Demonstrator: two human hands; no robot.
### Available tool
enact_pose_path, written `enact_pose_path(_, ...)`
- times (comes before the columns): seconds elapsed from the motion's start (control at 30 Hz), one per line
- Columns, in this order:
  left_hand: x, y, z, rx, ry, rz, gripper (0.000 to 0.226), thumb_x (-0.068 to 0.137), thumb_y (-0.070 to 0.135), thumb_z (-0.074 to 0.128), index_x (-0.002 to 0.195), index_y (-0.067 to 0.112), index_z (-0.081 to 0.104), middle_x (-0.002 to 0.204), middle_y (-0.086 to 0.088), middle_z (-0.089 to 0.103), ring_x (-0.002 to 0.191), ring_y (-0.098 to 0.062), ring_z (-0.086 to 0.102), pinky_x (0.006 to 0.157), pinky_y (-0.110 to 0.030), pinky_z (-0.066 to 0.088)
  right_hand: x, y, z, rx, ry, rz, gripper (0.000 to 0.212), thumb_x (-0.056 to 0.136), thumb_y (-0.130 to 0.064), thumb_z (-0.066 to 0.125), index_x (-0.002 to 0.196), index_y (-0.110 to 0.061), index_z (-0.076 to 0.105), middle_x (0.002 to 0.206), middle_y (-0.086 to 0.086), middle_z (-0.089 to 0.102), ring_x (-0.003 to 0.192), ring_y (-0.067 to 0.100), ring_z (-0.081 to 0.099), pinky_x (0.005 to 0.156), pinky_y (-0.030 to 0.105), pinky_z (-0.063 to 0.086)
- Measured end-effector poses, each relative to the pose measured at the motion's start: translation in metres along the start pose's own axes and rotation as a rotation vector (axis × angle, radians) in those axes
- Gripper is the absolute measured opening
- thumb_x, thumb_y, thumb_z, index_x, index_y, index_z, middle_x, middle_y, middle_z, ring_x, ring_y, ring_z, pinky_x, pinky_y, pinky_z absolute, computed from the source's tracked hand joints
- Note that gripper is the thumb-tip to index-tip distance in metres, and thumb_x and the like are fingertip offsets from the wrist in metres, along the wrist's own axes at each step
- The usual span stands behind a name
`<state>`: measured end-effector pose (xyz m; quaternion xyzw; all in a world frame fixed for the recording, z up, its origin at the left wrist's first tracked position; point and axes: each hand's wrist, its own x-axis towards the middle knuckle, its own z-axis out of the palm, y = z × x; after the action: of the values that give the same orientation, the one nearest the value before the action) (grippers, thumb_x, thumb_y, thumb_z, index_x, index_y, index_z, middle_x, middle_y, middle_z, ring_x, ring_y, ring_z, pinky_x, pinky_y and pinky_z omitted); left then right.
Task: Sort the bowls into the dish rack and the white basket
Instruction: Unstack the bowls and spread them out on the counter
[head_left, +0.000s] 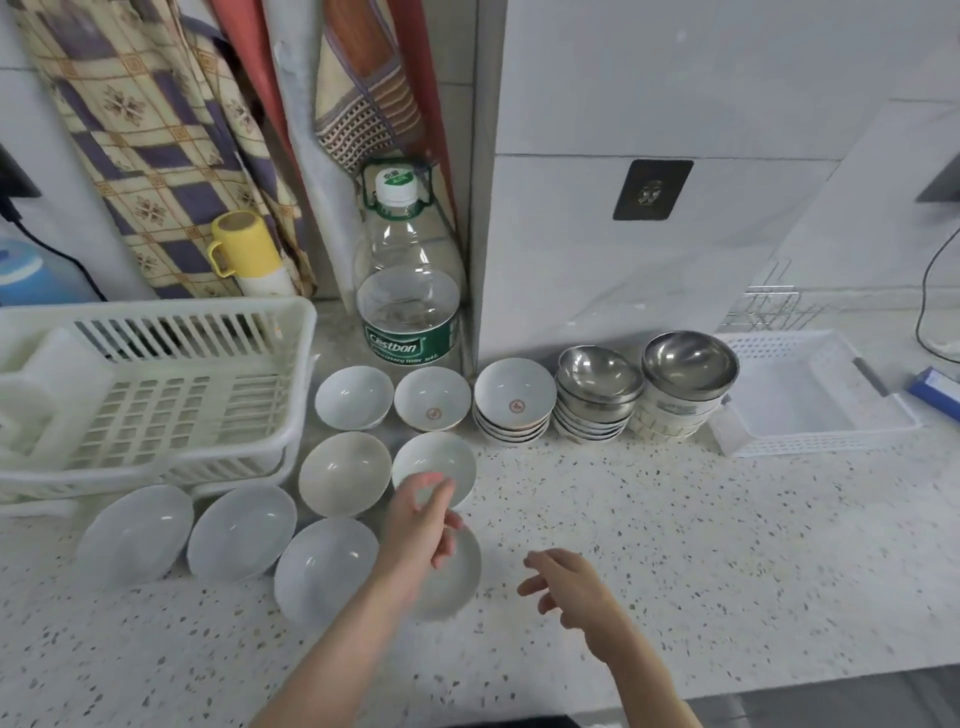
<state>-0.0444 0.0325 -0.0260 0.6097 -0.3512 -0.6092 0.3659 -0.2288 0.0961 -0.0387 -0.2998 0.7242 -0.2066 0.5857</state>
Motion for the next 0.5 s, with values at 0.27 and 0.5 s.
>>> enact_pose_path(0.27, 0.081, 0.049, 0.077, 0.198, 0.029, -0.049, 0.076, 0.094, 0.036, 0.054, 0.152, 0.042, 0.005, 0.083, -0.012, 0.068, 0.04, -0.014, 0.051, 0.038, -0.022, 0.035, 0.041, -0.046, -0.061, 0.019, 0.024, -0.081, 0.016, 0.097, -0.028, 0.05, 0.1, -0.02, 0.063, 0.087, 0.0, 0.074, 0.06, 0.011, 0.055, 0.046, 0.021, 0.032)
enact_pose_path(0.5, 0.109, 0.046, 0.083, 0.222, 0.128, -0.024, 0.049, 0.097, 0.021, 0.051, 0.143, 0.031, 0.038, 0.069, -0.01, 0.066, 0.031, -0.008, 0.043, 0.033, -0.02, 0.031, 0.058, -0.057, -0.069, 0.06, -0.007, -0.113, 0.012, 0.097, -0.031, 0.051, 0.095, -0.026, 0.063, 0.088, -0.002, 0.074, 0.06, 0.01, 0.057, 0.048, 0.02, 0.037)
